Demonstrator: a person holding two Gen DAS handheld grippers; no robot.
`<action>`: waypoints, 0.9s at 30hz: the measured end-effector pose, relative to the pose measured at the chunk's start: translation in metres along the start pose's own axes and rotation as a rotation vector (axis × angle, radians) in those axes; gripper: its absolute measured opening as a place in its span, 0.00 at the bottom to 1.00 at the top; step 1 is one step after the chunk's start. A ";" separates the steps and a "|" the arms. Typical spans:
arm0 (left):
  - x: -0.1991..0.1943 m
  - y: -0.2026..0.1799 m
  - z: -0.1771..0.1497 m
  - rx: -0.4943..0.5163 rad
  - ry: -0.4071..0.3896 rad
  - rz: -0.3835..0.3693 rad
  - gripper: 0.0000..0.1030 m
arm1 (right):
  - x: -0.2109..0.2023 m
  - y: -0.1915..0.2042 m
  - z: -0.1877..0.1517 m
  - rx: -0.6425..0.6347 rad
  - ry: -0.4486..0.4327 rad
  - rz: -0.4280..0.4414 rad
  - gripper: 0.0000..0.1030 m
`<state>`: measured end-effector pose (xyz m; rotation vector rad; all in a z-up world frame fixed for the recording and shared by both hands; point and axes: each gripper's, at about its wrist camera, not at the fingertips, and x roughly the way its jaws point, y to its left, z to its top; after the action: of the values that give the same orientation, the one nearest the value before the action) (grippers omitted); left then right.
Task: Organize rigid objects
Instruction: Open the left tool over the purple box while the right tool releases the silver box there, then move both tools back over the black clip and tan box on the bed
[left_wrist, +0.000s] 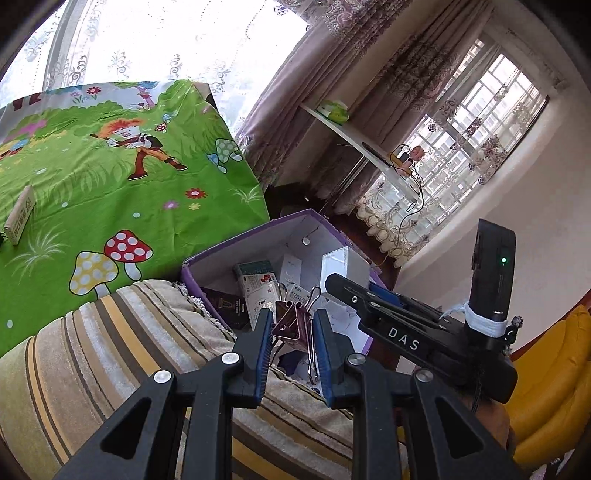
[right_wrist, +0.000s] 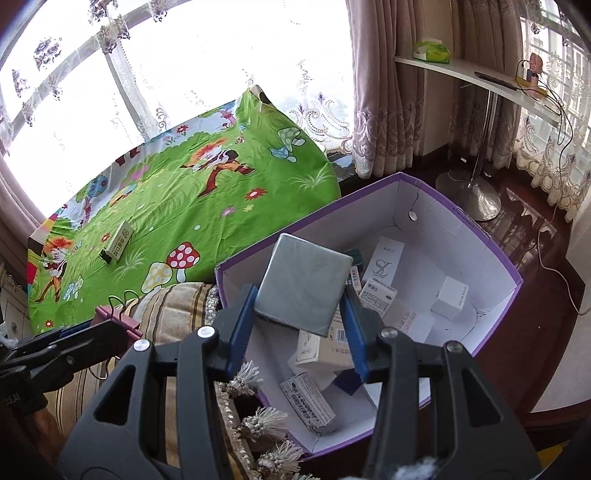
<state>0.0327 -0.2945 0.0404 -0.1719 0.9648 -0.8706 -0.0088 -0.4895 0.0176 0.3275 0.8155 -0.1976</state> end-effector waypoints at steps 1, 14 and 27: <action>0.002 -0.003 0.000 0.011 0.001 -0.006 0.23 | -0.001 -0.002 0.000 0.006 -0.006 -0.007 0.49; -0.005 0.004 -0.003 -0.016 -0.029 0.072 0.54 | -0.007 -0.002 0.000 0.021 -0.026 0.032 0.77; -0.034 0.019 -0.004 -0.044 -0.114 0.238 0.54 | -0.012 0.027 -0.005 -0.106 -0.027 0.029 0.84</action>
<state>0.0313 -0.2568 0.0506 -0.1398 0.8784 -0.6151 -0.0123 -0.4619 0.0290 0.2363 0.7909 -0.1309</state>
